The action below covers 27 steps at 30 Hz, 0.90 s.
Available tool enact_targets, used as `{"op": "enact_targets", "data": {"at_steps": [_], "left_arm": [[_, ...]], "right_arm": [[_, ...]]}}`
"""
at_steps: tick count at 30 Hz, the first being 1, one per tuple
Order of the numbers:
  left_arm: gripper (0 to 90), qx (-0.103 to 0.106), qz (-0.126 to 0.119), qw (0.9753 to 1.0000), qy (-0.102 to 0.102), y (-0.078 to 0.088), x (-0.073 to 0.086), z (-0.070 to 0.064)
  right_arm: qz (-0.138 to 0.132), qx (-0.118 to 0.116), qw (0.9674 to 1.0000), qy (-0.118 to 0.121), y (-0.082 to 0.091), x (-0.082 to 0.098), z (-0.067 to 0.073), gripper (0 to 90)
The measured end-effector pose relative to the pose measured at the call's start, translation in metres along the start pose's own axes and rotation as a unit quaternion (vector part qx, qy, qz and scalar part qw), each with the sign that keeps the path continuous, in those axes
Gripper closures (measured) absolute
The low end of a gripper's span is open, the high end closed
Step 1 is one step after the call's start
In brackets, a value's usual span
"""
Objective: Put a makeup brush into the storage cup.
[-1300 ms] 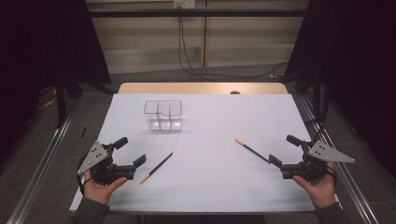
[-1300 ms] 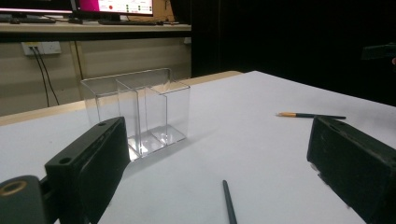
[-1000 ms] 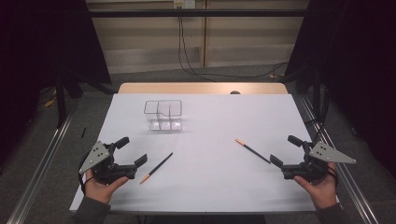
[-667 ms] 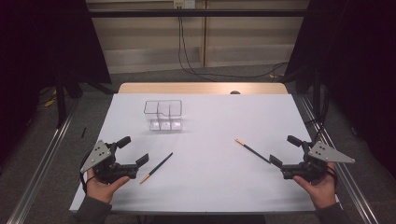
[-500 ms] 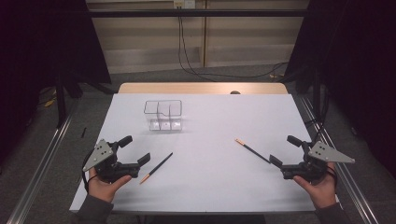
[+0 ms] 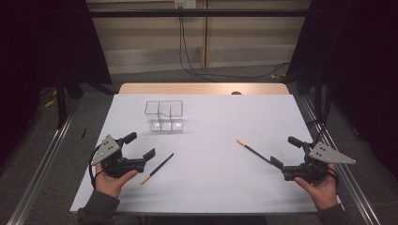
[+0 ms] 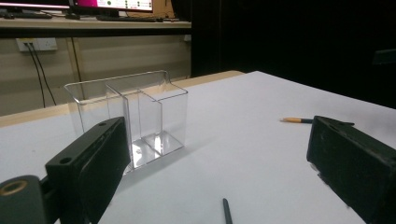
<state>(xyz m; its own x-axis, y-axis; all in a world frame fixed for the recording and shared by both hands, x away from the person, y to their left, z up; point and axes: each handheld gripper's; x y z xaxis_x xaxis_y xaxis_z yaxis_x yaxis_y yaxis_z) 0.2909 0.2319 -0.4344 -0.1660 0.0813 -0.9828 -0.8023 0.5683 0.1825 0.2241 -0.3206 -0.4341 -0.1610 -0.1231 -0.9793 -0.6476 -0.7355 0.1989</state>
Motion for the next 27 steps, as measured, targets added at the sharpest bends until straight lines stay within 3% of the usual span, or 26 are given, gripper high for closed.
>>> {"op": "enact_targets", "data": {"at_steps": [6, 18, 20, 22, 27], "left_arm": [[5.5, -0.004, 0.001, 0.9999, 0.01, -0.004, -0.003, 0.0], [5.5, 0.002, 0.005, 1.0, 0.004, -0.019, -0.009, -0.005], [5.5, 0.003, 0.011, 0.9999, -0.006, -0.021, -0.01, -0.004], [5.5, 0.0, 0.01, 0.9999, 0.004, -0.023, -0.011, -0.006], [5.5, 0.0, 0.017, 0.9999, -0.001, -0.024, -0.013, -0.005]], "right_arm": [[-0.001, 0.0, 1.0, -0.002, 0.001, 0.0, -0.001, 1.0], [0.001, -0.002, 1.0, 0.003, -0.001, 0.001, 0.0, 1.0], [0.002, -0.002, 1.0, 0.003, -0.001, 0.001, 0.0, 1.0], [0.003, -0.001, 1.0, 0.001, -0.001, 0.001, 0.0, 1.0], [0.004, -0.005, 1.0, 0.0, 0.0, 0.001, 0.0, 0.8]]}}
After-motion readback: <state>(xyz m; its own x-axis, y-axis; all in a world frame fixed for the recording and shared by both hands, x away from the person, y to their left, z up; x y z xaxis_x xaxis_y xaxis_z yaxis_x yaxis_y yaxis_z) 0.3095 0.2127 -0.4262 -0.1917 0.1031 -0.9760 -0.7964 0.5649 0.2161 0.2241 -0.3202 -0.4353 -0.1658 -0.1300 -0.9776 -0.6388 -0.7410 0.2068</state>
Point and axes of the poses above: each handheld gripper's, and its own axes: y roughly backward along the jaws, x roughly out of its underside, z roughly to its left, and after that the axes turned 12 degrees about -x, right-handed
